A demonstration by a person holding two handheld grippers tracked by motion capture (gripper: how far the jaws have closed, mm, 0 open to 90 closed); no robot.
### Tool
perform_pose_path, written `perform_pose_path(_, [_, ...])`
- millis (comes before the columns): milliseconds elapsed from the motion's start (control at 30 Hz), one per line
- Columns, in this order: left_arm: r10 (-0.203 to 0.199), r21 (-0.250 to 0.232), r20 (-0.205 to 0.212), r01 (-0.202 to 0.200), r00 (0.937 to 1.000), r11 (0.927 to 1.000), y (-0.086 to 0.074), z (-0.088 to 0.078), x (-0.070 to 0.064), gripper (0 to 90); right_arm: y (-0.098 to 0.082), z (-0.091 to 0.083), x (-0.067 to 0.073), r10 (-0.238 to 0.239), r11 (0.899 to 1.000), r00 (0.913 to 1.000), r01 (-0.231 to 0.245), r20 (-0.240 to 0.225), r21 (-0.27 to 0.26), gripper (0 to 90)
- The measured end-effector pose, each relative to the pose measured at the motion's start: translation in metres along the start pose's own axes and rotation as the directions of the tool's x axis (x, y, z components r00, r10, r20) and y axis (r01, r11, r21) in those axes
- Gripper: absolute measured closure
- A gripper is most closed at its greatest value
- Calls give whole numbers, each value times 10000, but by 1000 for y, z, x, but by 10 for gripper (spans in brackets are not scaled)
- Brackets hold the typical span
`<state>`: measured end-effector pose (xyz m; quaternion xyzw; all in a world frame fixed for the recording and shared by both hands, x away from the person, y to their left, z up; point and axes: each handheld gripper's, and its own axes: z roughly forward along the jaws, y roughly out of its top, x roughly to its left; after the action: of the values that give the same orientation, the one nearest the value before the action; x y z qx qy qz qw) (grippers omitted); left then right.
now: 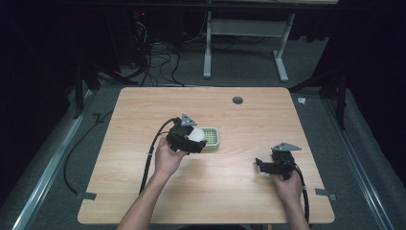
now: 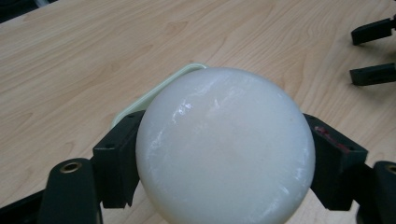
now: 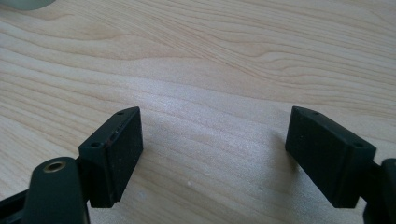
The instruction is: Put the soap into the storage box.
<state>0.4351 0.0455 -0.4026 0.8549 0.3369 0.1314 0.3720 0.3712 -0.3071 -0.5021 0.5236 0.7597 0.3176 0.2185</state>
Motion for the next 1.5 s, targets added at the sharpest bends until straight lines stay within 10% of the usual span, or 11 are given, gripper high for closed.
perform_pose_path(1500, [-671,687,-721,721,9951,9950,10,62,18,245,0,0,0,4,10000,10000,-4,-33,-18,198])
